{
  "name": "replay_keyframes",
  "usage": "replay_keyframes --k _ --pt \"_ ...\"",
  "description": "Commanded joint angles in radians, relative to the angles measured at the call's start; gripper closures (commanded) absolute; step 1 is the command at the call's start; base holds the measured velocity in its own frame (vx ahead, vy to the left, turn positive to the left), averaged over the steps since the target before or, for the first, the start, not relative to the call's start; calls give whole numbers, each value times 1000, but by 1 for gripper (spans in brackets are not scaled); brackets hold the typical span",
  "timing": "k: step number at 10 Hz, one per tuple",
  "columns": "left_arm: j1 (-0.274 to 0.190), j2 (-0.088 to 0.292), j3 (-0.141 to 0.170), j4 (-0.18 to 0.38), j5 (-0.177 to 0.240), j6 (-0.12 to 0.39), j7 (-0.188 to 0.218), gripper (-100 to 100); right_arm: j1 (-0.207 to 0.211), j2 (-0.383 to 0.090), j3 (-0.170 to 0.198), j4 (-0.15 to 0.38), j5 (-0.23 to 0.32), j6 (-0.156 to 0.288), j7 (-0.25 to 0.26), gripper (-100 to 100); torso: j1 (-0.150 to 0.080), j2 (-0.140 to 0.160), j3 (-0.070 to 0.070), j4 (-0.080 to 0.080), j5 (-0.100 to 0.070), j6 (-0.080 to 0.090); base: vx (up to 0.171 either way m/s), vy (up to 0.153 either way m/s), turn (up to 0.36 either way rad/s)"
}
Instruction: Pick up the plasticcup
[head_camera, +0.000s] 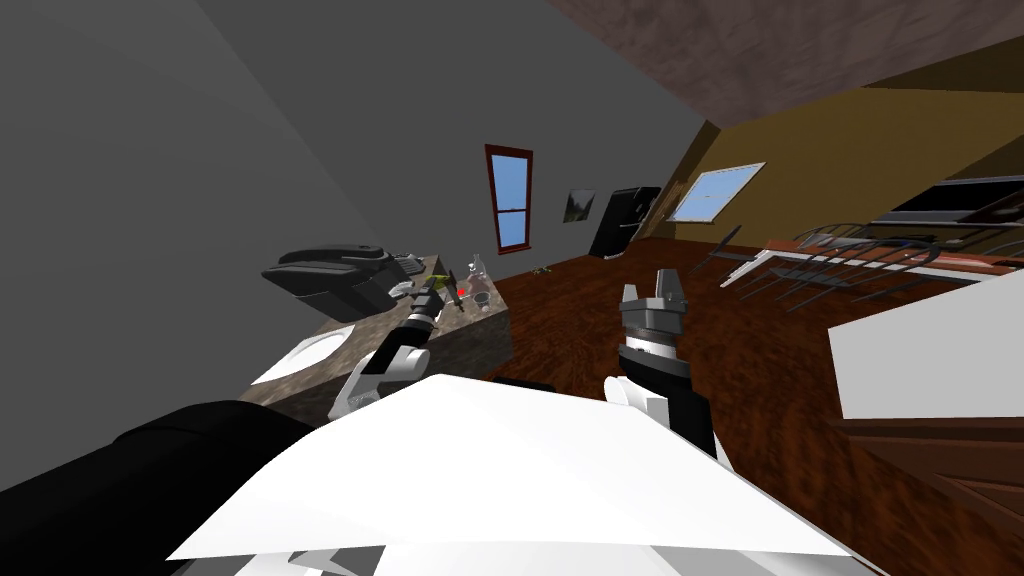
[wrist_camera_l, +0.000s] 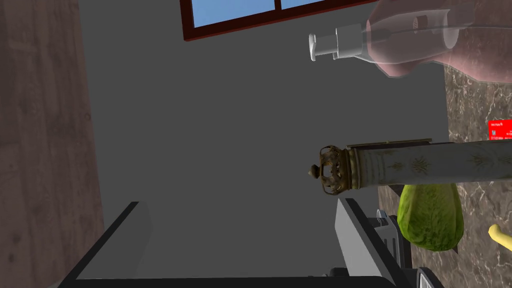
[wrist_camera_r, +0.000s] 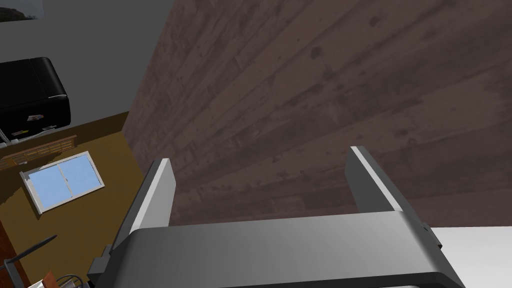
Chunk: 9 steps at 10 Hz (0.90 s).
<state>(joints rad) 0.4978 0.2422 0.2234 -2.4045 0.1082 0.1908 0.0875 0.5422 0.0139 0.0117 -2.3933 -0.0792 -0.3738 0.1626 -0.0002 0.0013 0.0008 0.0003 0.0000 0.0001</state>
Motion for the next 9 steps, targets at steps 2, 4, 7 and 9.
replay_keyframes --k 2,4,7,9 --pt "-2 9 9 -5 11 60 8 -100 0 0 0 0 0 0 0 0 0 0 0 0 0 0 -17 -1 -10" --pt "-6 27 26 -15 32 126 21 -100 0 0 0 0 0 0 0 0 0 0 0 0 0 0 -18 -3 -38" --pt "-11 45 42 -25 54 198 34 -100 0 0 0 0 0 0 0 0 0 0 0 0 0 0 -16 -3 -24" --pt "-17 64 58 -34 77 250 46 -100 0 0 0 0 0 0 0 0 0 -1 0 0 0 0 -12 -4 -24"
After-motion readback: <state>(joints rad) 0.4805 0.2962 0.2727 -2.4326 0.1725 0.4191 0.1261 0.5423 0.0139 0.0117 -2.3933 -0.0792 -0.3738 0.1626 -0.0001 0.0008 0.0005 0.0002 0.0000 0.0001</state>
